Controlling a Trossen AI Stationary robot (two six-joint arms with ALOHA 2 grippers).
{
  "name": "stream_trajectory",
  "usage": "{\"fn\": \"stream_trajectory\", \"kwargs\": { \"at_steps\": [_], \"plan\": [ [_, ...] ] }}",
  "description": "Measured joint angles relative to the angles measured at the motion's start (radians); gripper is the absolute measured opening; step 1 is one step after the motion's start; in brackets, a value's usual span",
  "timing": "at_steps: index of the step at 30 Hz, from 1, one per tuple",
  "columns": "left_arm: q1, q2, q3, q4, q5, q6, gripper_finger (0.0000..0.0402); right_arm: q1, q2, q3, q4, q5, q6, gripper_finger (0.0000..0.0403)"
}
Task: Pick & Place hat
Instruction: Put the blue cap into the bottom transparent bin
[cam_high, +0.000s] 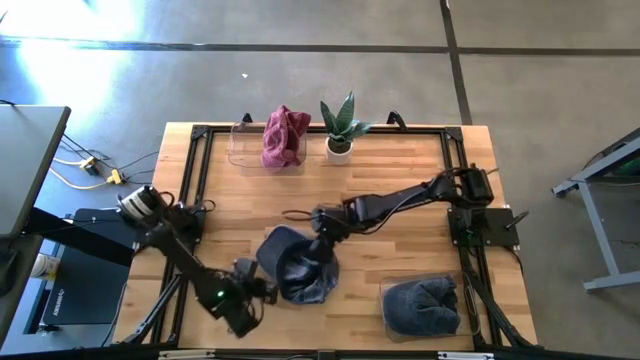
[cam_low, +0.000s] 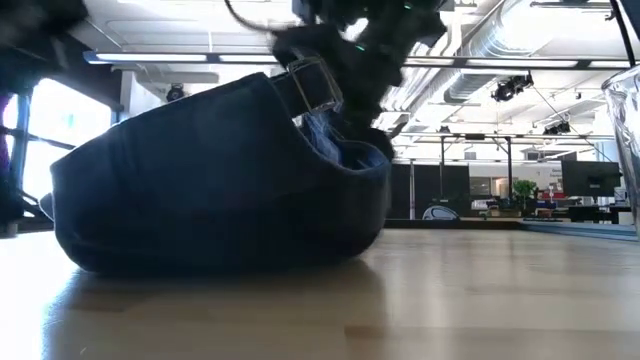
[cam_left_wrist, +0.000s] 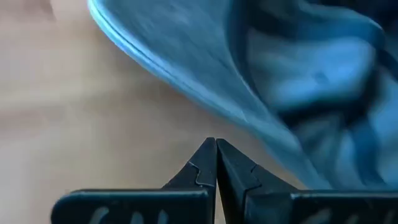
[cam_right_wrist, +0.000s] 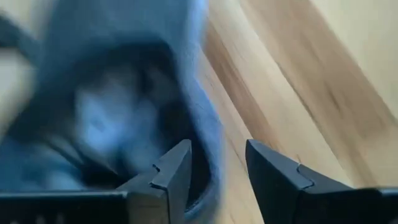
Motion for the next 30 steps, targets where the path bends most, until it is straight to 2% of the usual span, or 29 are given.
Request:
{"fn": "stream_trajectory", "kwargs": {
  "at_steps": [5,7,9,13,19,24,30],
  "plan": [
    [0.136,-0.017,-0.001,-0.081,-0.002,0.175,0.0002,0.045,-0.003,-0.001,-0.227,-0.129,0.041,0.0128],
    [0.190,-0.031,-0.001,-0.093,-0.003,0.280,0.0002,0.088,-0.004,-0.001,-0.278,-0.145,0.076,0.0122],
    [0.238,-0.055,-0.001,-0.111,-0.002,0.397,0.0002,0.136,-0.028,-0.003,-0.309,-0.107,0.128,0.0116],
    [0.294,-0.152,0.040,-0.173,-0.004,0.616,0.0001,0.229,-0.127,-0.002,-0.293,0.061,0.272,0.0105],
    [0.249,-0.264,0.158,-0.192,0.014,0.878,0.0001,0.333,-0.259,0.000,-0.216,0.253,0.345,0.0099],
    [0.193,-0.267,0.205,-0.143,0.064,0.886,0.0001,0.334,-0.270,0.000,-0.244,0.281,0.376,0.0121],
    [0.180,-0.262,0.207,-0.011,0.084,0.794,0.0001,0.193,-0.270,-0.017,-0.363,0.225,0.419,0.0210]
  ]
}}
